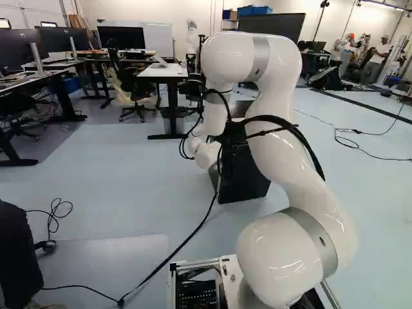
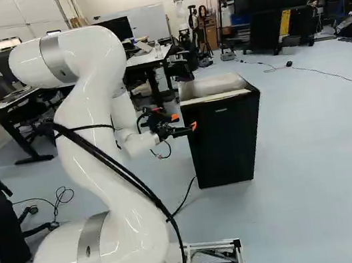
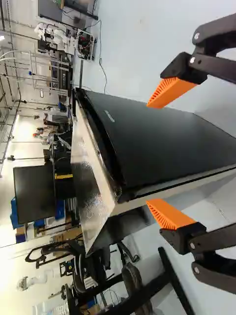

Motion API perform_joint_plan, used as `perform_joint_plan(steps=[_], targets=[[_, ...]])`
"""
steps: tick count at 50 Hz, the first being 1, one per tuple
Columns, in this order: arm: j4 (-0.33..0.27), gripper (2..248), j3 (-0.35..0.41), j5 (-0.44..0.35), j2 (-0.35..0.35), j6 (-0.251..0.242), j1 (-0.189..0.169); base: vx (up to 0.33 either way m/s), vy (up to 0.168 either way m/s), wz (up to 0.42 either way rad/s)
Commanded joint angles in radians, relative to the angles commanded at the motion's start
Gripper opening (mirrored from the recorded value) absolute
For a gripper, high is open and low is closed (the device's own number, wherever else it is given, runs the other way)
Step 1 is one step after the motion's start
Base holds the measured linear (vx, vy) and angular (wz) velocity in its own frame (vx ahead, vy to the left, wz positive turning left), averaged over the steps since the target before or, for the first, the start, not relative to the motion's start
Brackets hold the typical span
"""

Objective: Open the fridge door

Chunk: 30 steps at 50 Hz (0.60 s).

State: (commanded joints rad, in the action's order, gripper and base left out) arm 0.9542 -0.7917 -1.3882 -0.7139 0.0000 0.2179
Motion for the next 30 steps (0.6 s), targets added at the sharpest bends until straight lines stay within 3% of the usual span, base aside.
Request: perform_joint_plan(steps=[30], targets=[[0.000,247,-0.084,0.000,-0.049,0.000,0.007,0.000,0.000,0.000]])
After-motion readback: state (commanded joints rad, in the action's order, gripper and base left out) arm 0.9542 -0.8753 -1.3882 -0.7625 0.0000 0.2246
